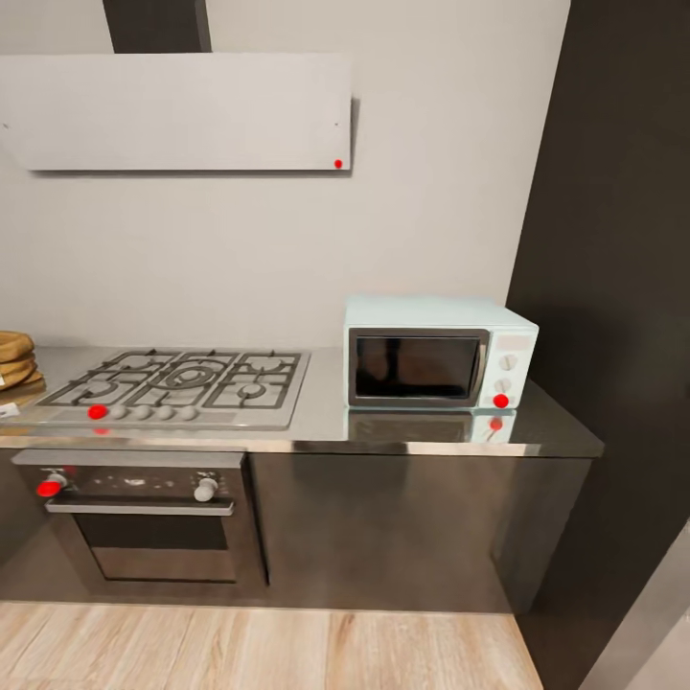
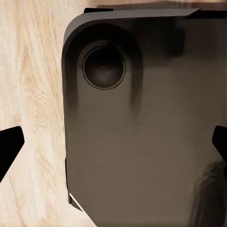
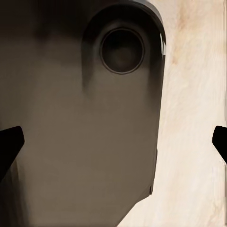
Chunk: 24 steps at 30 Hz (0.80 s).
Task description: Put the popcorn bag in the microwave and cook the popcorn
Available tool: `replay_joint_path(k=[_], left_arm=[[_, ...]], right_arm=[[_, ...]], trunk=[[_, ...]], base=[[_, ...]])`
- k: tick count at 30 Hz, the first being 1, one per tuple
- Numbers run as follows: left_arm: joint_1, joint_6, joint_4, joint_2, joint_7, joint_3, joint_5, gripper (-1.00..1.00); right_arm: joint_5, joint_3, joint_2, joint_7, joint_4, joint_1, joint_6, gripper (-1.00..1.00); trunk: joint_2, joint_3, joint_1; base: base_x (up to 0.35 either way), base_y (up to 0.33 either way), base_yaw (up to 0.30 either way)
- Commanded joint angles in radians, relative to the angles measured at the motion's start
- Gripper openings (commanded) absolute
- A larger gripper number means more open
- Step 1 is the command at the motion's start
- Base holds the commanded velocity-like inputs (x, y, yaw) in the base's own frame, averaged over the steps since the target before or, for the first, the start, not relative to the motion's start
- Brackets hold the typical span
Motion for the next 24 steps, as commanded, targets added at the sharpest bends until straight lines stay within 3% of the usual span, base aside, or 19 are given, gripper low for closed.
replay_joint_path(k=[1, 16, 24], left_arm=[[0.0, -0.001, 0.0, 0.0, 0.0, 0.002, 0.001, 1.0], [0.0, 0.0, 0.0, 0.0, 0.0, 0.002, 0.001, 1.0], [0.0, -0.001, 0.0, 0.0, 0.0, 0.002, 0.001, 1.0]], right_arm=[[0.001, 0.001, 0.0, 0.0, 0.0, 0.0, -0.003, 1.0], [-0.003, -0.001, -0.001, 0.0, 0.0, 0.0, -0.023, 1.0], [-0.003, 0.0, -0.001, 0.0, 0.0, 0.0, -0.023, 1.0]], trunk=[[0.0, -0.001, 0.0], [0.0, -0.001, 0.0], [0.0, -0.001, 0.0]], base=[[0.0, -0.241, 0.0], [0.0, -0.232, 0.0], [0.0, -0.049, 0.0]])
